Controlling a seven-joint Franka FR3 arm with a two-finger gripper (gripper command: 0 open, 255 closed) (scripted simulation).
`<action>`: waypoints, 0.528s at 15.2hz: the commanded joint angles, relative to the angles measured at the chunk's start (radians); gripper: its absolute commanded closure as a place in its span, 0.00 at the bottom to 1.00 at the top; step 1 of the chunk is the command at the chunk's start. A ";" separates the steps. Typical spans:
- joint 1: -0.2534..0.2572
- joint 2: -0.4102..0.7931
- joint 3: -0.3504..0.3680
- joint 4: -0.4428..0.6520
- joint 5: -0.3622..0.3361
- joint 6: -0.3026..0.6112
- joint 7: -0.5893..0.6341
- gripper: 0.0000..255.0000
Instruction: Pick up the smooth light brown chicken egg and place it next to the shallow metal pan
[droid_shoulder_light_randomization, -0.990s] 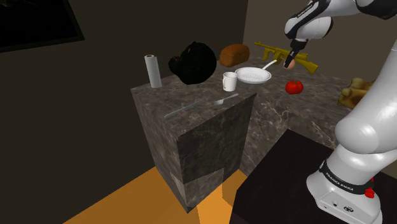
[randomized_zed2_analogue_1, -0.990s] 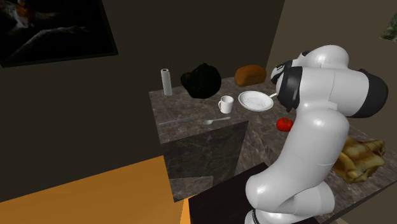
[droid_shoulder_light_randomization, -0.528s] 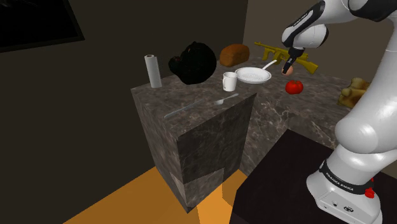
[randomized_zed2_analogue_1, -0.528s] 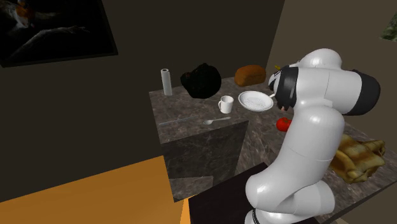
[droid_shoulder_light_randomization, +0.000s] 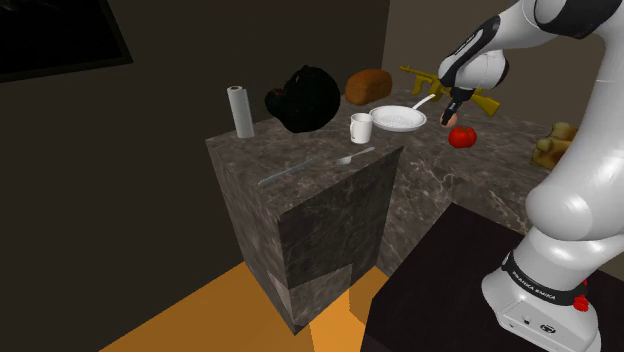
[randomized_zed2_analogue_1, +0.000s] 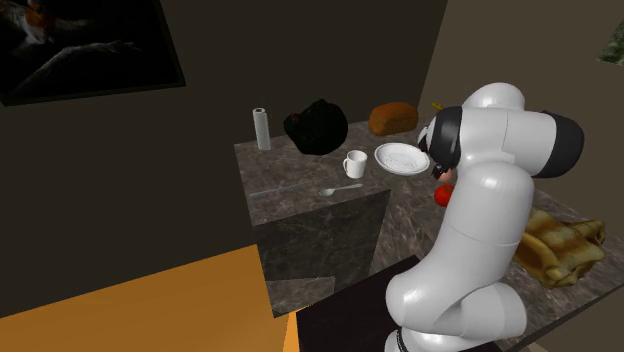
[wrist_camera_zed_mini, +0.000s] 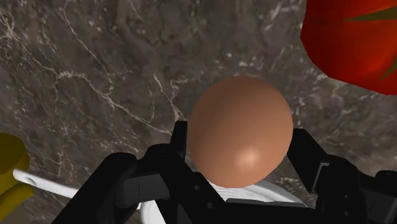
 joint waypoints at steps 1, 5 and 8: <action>-0.004 0.019 0.007 -0.004 0.014 0.023 -0.009 1.00; -0.008 0.031 0.013 -0.007 0.024 0.038 -0.016 1.00; -0.008 0.031 0.013 -0.007 0.024 0.038 -0.016 1.00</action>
